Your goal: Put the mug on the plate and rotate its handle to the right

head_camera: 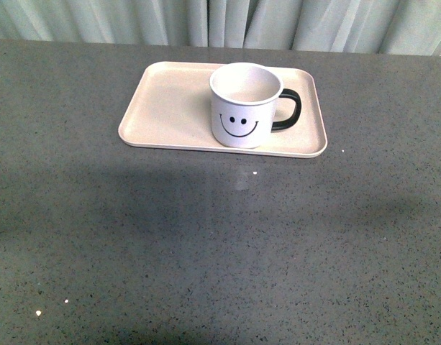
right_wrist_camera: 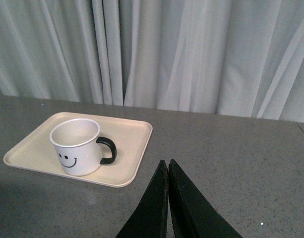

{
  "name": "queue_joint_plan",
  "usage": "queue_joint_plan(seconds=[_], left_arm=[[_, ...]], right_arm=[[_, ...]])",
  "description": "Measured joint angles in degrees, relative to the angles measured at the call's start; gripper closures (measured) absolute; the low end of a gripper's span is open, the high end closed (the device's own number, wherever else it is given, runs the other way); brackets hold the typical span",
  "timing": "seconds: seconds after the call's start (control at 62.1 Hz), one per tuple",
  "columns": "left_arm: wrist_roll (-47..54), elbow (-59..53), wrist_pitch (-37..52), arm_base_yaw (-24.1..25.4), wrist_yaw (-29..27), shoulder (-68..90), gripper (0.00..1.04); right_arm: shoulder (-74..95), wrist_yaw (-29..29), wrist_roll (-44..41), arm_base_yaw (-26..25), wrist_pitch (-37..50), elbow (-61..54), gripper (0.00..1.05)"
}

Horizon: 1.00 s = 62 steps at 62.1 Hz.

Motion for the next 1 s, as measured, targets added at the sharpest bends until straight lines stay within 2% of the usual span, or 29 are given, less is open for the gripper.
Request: queue_joint_plan(seconds=[0.724,0.821,0.998], left_arm=[[0.0,0.0,0.0,0.0,0.0,0.0,0.09],[0.0,0.0,0.0,0.0,0.0,0.0,0.09],[0.0,0.0,0.0,0.0,0.0,0.0,0.09]], right_arm=[[-14.6,0.0,0.0,0.0,-14.5,0.0,1.03],[-21.9,0.0,0.0,0.0,-23.5,0.0,1.03],[-24.2,0.0,0.0,0.0,-24.3,0.0,1.03]])
